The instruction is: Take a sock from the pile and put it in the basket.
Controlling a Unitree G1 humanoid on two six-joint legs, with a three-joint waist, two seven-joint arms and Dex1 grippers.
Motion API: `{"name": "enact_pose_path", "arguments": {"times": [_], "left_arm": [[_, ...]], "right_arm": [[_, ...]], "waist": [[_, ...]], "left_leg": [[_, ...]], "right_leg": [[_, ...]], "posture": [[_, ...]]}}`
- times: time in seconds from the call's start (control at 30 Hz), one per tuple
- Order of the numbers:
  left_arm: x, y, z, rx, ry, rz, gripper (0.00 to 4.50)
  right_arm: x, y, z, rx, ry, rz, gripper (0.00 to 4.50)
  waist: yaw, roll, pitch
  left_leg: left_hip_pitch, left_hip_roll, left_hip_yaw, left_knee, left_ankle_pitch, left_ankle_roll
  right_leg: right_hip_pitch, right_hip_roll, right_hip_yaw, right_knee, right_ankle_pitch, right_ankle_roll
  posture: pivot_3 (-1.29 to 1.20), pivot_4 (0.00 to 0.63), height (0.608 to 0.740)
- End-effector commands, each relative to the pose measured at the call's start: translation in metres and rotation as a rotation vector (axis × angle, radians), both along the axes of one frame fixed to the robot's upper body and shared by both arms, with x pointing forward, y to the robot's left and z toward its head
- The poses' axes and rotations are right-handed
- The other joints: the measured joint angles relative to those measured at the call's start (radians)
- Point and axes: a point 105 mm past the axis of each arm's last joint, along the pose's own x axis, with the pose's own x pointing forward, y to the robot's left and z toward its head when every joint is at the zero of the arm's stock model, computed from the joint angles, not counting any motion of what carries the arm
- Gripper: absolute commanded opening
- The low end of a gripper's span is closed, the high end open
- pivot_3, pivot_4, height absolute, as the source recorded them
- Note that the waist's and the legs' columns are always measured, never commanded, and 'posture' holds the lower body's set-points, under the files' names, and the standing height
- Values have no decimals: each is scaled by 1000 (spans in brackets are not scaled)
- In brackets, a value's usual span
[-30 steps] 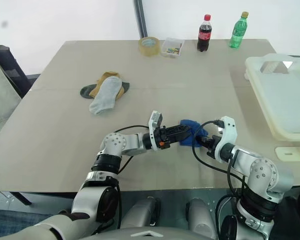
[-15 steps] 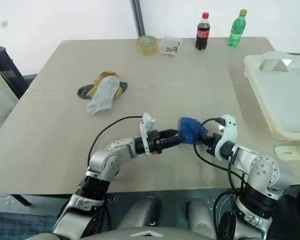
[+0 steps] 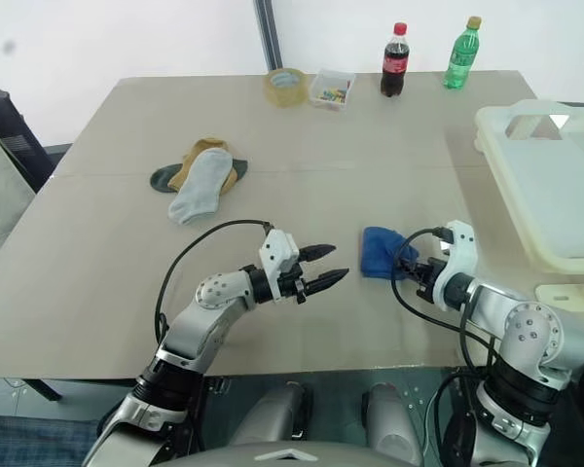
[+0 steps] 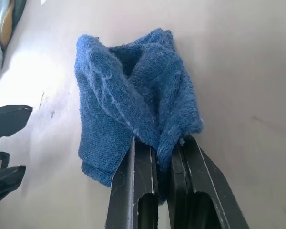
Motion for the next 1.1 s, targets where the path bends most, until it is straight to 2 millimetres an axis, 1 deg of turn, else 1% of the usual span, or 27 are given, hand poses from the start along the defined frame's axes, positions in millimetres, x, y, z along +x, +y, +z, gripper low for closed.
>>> {"name": "enact_pose_path", "arguments": {"times": [0.03,0.1,0.13,0.17,0.23,0.33,0.43,0.53,0.57,0.67,0.77,0.87,0.97,1.1], "left_arm": [[2,-8,19,-104,-92,-34,2871],[-1,-11,30,-199,-107,-46,2871],[-5,-13,32,-226,-107,-67,2871],[-11,-14,31,-250,-84,-91,2871],[-14,-13,30,-286,-66,-84,2871],[-12,-11,31,-286,-81,-77,2871],[-13,-11,28,-272,-67,-83,2871],[-15,-12,27,-263,-75,-100,2871],[-15,-12,27,-262,-77,-102,2871],[-14,-10,26,-269,-61,-98,2871],[-15,-10,26,-275,-53,-100,2871],[-14,-12,30,-291,-64,-110,2871],[-13,-13,33,-299,-68,-111,2871],[-15,-17,34,-304,-71,-137,2871]], "right_arm": [[-4,3,14,-25,-60,47,19],[-4,2,16,-34,-66,51,19],[-3,1,17,-36,-68,50,19],[-3,0,17,-41,-68,49,19],[-3,-2,18,-52,-67,46,19],[-2,-5,20,-62,-71,44,19],[-1,-12,28,-80,-99,29,19],[-1,-22,51,-109,-184,31,19],[-1,-23,56,-114,-201,37,19],[-9,-26,80,-149,-285,97,19],[-19,-32,93,-177,-310,134,19],[-28,-48,106,-200,-308,135,19],[-32,-62,115,-209,-293,107,19],[-25,-104,137,-242,-275,-48,19]], "waist": [[1,0,0],[0,0,0],[0,0,0],[-1,0,0],[-4,0,0],[-2,0,0],[-2,0,0],[-2,0,1],[-2,0,1],[-1,0,1],[-1,0,1],[1,0,1],[2,-1,2],[1,-1,2]], "left_leg": [[0,0,0,0,0,0],[0,0,0,1,0,0],[0,0,0,1,0,0],[0,0,0,1,0,0],[0,0,0,1,0,0],[0,0,0,1,0,1],[0,0,0,2,0,1],[1,0,1,3,0,1],[1,0,0,3,0,1],[0,0,0,3,0,1],[0,0,0,3,-1,2],[0,0,0,4,-1,2],[1,0,0,4,-1,2],[2,0,0,5,-1,4]], "right_leg": [[0,0,0,0,0,0],[0,0,0,0,0,0],[0,0,0,0,0,0],[0,0,0,0,0,0],[0,0,0,0,0,0],[0,1,0,1,0,0],[0,2,0,2,0,0],[1,3,0,3,0,0],[1,3,0,3,0,0],[1,3,-1,2,0,0],[2,3,-1,2,0,0],[3,3,-1,2,0,0],[5,3,-2,1,0,0],[7,2,-3,0,0,1]], "posture": [[0,150,740],[0,150,740],[0,150,740],[0,150,740],[0,150,740],[0,150,740],[0,150,740],[0,150,740],[0,150,740],[0,150,740],[0,150,740],[0,150,740],[0,150,740],[0,150,740]]}}
